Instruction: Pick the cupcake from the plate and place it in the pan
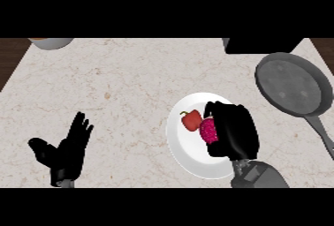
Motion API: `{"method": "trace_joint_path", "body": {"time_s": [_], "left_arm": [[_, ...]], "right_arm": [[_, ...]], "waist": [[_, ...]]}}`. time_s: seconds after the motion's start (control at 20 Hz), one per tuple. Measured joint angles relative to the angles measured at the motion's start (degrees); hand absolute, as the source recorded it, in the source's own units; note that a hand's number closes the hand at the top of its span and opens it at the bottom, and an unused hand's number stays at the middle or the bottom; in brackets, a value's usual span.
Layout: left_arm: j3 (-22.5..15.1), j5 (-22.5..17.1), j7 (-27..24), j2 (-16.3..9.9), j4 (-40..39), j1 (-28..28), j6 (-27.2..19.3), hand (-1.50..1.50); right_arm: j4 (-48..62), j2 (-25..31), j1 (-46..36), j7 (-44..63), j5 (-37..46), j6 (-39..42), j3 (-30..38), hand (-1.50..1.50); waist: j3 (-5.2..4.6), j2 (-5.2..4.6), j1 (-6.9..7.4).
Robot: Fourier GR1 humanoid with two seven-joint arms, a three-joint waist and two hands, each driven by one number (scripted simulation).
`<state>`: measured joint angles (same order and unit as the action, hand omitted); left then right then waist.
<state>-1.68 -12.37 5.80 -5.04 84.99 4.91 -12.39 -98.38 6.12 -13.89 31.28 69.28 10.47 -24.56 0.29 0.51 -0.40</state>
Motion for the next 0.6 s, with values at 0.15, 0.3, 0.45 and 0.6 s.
{"method": "trace_joint_path", "body": {"time_s": [0.15, 0.3, 0.45, 0.6], "left_arm": [[0.16, -0.24, 0.18, -0.24, 0.12, 0.16, 0.48, 0.0], [0.07, 0.21, 0.16, 0.12, -0.47, -0.31, 0.16, 0.0], [-0.28, 0.81, 0.23, 0.61, 0.26, -0.17, -0.36, 0.0], [-0.37, 1.11, 1.13, 0.72, 0.66, -0.38, -0.59, 0.0]], "right_arm": [[-5.52, -0.73, -0.34, 2.97, 3.19, -2.16, 0.03, 1.5], [-10.26, -1.24, -0.97, 5.05, 3.51, -1.71, 2.35, 1.5], [-12.26, -0.79, -3.11, 5.38, 1.83, 0.19, 7.01, 1.5], [-12.19, -0.87, -5.86, 5.77, 0.0, 1.55, 11.55, 1.5]], "waist": [[-0.01, 0.0, -0.07], [0.07, -0.03, 0.03], [0.06, -0.11, 0.26], [0.0, -0.21, 0.43]]}}
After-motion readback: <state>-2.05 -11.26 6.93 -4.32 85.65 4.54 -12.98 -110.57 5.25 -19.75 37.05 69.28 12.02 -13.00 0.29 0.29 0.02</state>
